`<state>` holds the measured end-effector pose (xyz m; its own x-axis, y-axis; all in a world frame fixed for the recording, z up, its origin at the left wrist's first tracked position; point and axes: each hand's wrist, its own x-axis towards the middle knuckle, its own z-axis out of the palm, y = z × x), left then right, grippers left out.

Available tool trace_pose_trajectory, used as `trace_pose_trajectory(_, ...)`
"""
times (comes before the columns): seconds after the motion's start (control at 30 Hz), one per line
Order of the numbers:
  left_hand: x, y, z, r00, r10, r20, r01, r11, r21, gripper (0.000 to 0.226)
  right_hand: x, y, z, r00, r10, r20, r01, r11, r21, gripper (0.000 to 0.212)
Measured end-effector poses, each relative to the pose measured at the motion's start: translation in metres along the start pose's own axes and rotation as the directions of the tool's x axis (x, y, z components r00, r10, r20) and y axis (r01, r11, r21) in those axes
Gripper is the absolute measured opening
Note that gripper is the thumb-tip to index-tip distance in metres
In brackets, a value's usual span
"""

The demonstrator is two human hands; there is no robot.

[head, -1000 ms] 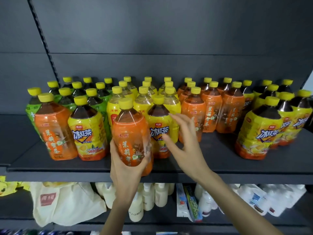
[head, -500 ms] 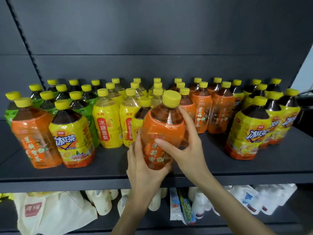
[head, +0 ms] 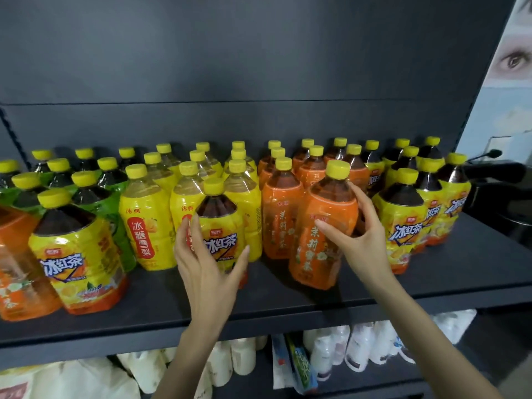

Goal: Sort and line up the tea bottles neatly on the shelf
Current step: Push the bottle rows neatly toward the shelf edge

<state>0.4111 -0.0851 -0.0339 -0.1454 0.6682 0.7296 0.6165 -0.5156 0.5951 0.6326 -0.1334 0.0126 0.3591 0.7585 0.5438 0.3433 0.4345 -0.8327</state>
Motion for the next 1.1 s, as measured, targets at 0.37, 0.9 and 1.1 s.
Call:
trace_pose_trajectory(0.37, 0.0, -0.017, 0.018, 0.995, -0.085, 0.052, 0.082, 0.995, 0.061, 0.097, 0.043, 0.045, -0.008, 0.994, 0.105, 0.011, -0.103, 0.989, -0.107, 0.089)
trace_pose_trajectory(0.9, -0.001, -0.012, 0.018, 0.994, -0.098, 0.057, 0.097, 0.995, 0.013, 0.097, 0.08, 0.063, -0.012, 0.989, 0.11, 0.098, -0.087, 0.971, -0.221, 0.077)
trace_pose_trajectory(1.1, -0.004, -0.018, 0.011, 0.994, -0.065, 0.082, 0.071, 0.995, -0.068, 0.095, 0.082, 0.068, -0.009, 0.99, 0.129, 0.057, -0.108, 0.955, -0.276, 0.074)
